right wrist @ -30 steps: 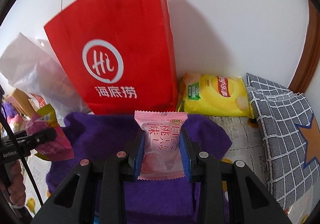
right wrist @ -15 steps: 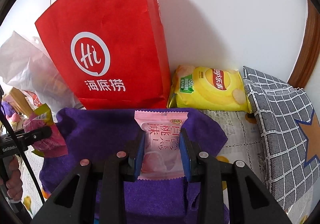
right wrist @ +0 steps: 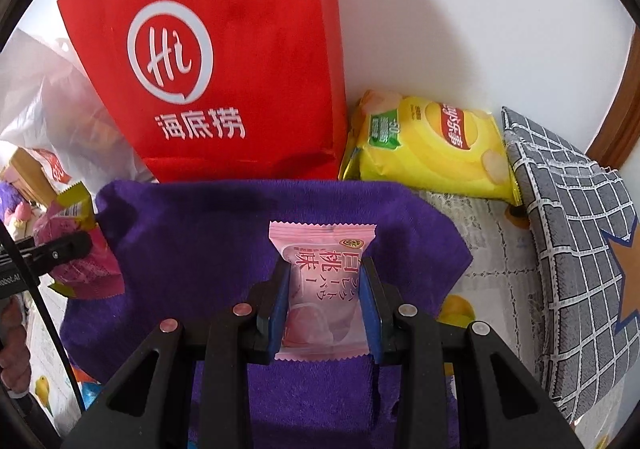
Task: Organize snacks
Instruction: 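Release the small pink candy with the right tool while the left tool releases the pink bag onto the towel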
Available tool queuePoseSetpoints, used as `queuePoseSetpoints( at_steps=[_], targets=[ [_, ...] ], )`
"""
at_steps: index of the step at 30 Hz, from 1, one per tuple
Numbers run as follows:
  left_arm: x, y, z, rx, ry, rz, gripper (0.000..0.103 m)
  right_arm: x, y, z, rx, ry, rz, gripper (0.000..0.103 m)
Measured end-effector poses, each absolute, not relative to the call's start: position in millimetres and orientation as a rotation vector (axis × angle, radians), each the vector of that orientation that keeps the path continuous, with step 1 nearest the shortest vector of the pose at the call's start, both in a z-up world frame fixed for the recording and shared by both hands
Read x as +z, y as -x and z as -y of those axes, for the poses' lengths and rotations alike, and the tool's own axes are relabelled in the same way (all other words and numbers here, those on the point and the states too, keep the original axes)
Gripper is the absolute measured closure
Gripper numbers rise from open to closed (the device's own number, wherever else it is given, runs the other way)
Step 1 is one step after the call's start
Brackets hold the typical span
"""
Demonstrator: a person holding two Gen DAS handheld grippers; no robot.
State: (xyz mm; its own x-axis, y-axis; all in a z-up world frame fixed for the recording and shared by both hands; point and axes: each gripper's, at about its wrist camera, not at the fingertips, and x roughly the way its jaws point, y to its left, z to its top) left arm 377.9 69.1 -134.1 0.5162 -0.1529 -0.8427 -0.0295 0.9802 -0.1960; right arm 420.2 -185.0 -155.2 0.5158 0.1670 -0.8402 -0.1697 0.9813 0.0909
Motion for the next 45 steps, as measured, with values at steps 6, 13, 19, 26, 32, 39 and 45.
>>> queuePoseSetpoints(
  at_steps=[6, 13, 19, 26, 32, 39, 45],
  targets=[
    [-139.6, -379.7, -67.2, -0.070, 0.187, -1.049, 0.036, -163.9, -420.7, 183.4, 0.198, 0.012, -1.037, 0.070],
    [-142.1, -380.2, -64.4, -0.073, 0.177, -1.059, 0.036, -168.7, -420.6, 184.8, 0.192, 0.020, -1.056, 0.070],
    [-144.5, -380.9, -61.4, -0.080, 0.167, -1.070, 0.036, -171.6, -422.2, 178.5, 0.190, 0.040, -1.060, 0.069],
    [-145.1, -380.3, -60.8, -0.083, 0.162, -1.076, 0.036, -168.7, -420.6, 176.5, 0.201, 0.037, -1.053, 0.062],
    [-145.5, -380.0, -58.1, -0.091, 0.157, -1.082, 0.036, -152.7, -415.0, 178.3, 0.216, 0.017, -1.005, 0.051],
    [-147.9, -380.6, -53.1, -0.106, 0.141, -1.097, 0.034, -143.3, -411.0, 181.2, 0.220, 0.010, -0.986, 0.049],
    [-142.2, -378.7, -49.2, -0.084, 0.094, -1.072, 0.019, -137.9, -409.3, 184.0, 0.212, 0.002, -0.978, 0.048]
  ],
)
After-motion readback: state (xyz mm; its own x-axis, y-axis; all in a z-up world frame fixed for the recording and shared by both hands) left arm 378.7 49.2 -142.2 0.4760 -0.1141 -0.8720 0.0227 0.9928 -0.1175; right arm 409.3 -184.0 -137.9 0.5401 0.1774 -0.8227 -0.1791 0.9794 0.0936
